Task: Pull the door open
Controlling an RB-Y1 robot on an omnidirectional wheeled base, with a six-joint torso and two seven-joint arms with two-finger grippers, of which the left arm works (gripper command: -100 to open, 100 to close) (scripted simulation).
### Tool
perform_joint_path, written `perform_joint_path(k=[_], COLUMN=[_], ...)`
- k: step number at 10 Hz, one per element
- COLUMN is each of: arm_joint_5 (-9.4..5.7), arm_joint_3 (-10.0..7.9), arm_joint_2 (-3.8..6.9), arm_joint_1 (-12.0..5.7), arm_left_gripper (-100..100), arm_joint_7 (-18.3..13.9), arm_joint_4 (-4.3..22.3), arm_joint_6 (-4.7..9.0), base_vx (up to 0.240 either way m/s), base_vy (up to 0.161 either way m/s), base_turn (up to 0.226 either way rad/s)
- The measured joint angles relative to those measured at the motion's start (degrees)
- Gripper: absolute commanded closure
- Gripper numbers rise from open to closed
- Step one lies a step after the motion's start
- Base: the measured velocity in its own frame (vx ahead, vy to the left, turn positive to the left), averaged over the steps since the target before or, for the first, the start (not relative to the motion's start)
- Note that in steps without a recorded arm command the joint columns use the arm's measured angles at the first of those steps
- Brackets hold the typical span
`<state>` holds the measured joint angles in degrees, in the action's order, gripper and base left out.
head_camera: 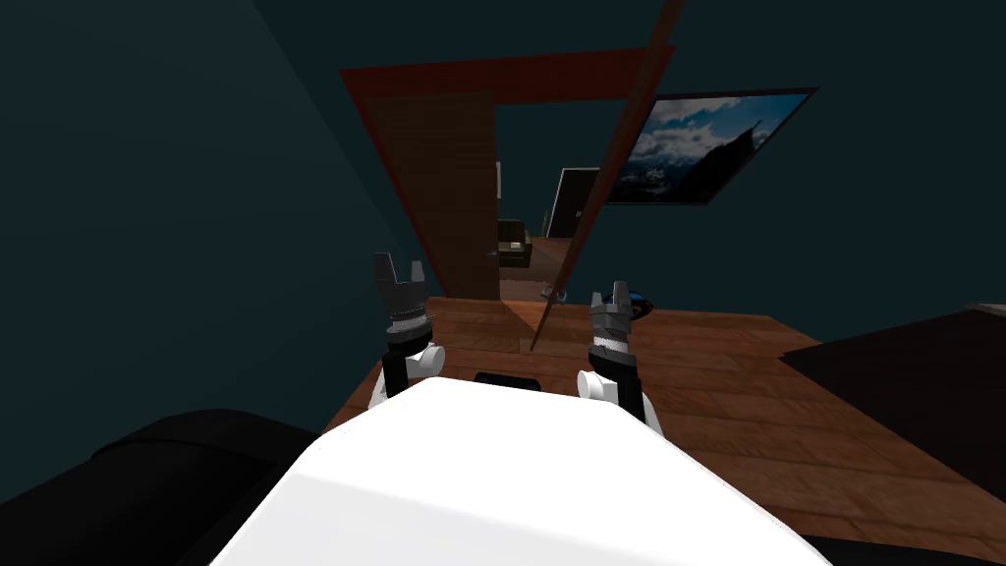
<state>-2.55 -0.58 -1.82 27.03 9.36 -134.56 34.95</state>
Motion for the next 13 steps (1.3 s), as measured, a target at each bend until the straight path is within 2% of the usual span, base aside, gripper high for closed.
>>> perform_joint_path(k=[5, 7, 9, 13], arm_joint_5=[-1.07, -1.42, -1.91, -2.96], arm_joint_3=[-0.06, -0.09, -0.14, -0.29], arm_joint_2=[1.46, 1.84, 2.39, 3.36], arm_joint_1=[-1.84, -3.18, -3.6, -5.74], arm_left_gripper=[-100, -100, -100, -100], arm_joint_7=[0.3, 0.52, 0.58, 0.88], arm_joint_4=[4.92, 7.78, 9.68, 15.13], arm_joint_6=[0.46, 1.05, 1.39, 2.19], base_vx=[0.106, 0.077, 0.087, 0.088], base_vy=[0.048, 0.023, 0.021, 0.03], base_turn=[-0.017, -0.009, -0.009, -0.013])
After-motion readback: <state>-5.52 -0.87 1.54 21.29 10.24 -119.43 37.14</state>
